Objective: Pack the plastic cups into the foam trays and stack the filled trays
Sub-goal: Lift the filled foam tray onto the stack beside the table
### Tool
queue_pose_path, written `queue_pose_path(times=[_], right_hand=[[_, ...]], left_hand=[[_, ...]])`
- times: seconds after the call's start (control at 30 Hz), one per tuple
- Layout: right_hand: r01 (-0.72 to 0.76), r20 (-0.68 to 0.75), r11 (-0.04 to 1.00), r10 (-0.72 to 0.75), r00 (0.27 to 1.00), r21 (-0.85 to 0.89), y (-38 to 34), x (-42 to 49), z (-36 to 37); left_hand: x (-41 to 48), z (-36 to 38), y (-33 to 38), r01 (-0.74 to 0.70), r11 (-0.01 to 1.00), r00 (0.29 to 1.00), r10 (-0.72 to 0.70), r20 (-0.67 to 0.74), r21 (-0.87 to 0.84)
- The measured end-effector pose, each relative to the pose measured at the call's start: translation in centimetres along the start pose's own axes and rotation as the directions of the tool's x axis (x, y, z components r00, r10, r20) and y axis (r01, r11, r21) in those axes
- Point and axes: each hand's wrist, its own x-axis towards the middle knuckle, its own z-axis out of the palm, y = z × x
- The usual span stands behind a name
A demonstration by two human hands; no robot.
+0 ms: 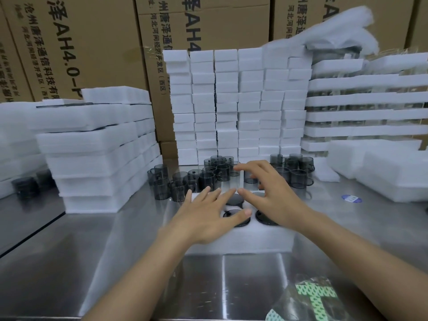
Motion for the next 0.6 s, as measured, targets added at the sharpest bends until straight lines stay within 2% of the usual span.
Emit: queue_pose_path(times=[0.13,0.23,0.3,0.37,0.43,0.5,0.53,0.6], right_hand=[[-0.047,-0.011,0.997,0.048,0.999,0.057,-0.3,-0.1,-0.3],[-0.101,-0.023,0.989,0.099,0.995,-0.109,0.4,0.1,-1.4],[-0.250,-0.042,0.919,0.250,0.967,-0.304,1.4,0.3,-2.8],[-0.433,0.028,0.788,0.493,0.870,-0.437,2.1,0.3,-4.4],[-0.512,0.223,0.720,0.657,0.720,-0.468,2.4,0.0,-5.2],[-0.591,0.378,0.711,0.703,0.602,-0.381,2.3,-0.6,-5.0],[-0.630,0.408,0.705,0.706,0.579,-0.325,2.2,-0.8,-4.6],[-0.675,0.419,0.712,0.683,0.599,-0.195,2.4,-0.8,-4.0]], left_hand=[[0.1,-0.4,-0.2,-0.008,0.999,1.000,0.008,0.018,-0.048],[-0.5,-0.5,-2.2,0.068,0.974,0.991,-0.090,-0.094,-0.215],[-1.8,0.1,-3.8,0.177,0.946,0.966,-0.219,-0.137,-0.270],[-3.0,0.6,-4.9,0.261,0.893,0.950,-0.305,-0.066,-0.367],[-3.9,0.9,-5.0,0.295,0.769,0.941,-0.335,0.036,-0.567],[-4.6,0.9,-4.3,0.251,0.643,0.951,-0.304,0.060,-0.723],[-4.8,0.9,-3.7,0.212,0.558,0.959,-0.276,0.062,-0.802],[-5.0,0.7,-2.5,0.131,0.304,0.965,-0.259,0.051,-0.944]])
